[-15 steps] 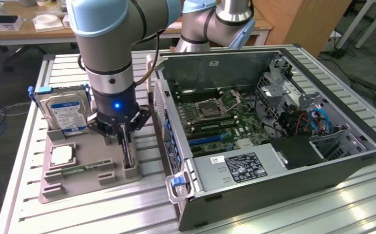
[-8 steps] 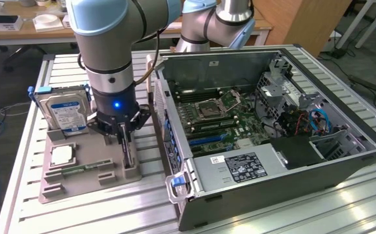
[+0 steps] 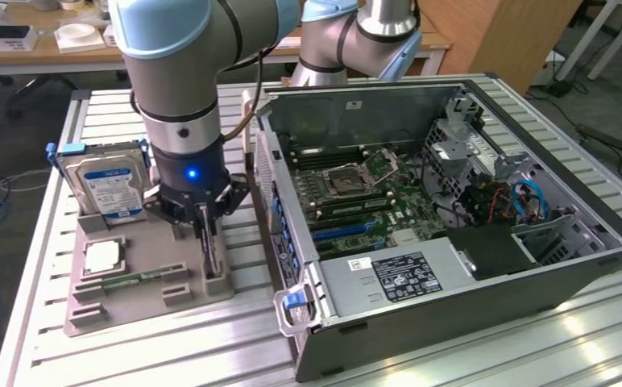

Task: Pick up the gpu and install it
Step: 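Pick up the gpu and move the gpu toward the slot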

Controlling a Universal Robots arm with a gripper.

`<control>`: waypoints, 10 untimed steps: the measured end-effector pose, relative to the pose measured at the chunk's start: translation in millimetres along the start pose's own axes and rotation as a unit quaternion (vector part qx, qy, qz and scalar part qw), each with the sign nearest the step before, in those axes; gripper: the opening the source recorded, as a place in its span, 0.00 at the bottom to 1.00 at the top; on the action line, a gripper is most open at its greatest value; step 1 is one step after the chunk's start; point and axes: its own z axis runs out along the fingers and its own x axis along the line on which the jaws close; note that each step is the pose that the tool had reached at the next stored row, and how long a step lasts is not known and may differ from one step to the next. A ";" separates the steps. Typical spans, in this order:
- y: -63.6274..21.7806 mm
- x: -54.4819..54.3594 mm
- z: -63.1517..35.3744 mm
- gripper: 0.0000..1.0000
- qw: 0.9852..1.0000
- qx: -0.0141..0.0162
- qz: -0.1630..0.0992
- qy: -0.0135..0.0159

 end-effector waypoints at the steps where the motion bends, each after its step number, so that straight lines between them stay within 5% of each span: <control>1: -0.1 0.0 0.0 0.27 1.000 0.000 0.002 0.000; 10: -0.9 0.3 0.0 0.27 1.000 0.000 0.017 0.000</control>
